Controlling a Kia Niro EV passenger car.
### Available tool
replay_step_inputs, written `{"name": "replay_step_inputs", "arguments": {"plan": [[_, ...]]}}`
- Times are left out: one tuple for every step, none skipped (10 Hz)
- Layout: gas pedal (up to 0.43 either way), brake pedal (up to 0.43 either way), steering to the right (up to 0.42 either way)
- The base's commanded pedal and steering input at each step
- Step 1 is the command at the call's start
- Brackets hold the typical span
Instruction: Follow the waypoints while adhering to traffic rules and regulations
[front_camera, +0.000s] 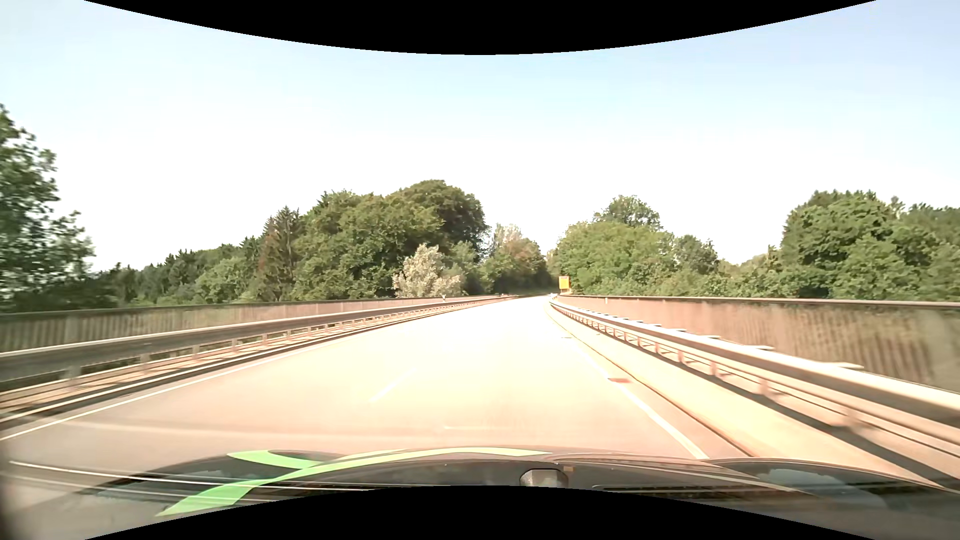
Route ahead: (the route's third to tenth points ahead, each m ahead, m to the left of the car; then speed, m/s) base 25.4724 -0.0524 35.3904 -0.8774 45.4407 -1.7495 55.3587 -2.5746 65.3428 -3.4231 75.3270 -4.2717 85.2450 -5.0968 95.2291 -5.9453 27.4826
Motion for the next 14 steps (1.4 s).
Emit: {"name": "replay_step_inputs", "arguments": {"plan": [[0.378,0.000,0.007],[0.378,0.000,0.007],[0.390,0.000,0.007],[0.398,0.000,0.007],[0.398,0.000,0.007],[0.398,0.000,0.007],[0.398,0.000,0.009],[0.398,0.000,0.010],[0.398,0.000,0.011],[0.390,0.000,0.011],[0.390,0.000,0.011],[0.390,0.000,0.010],[0.390,0.000,0.011],[0.398,0.000,0.011]]}}
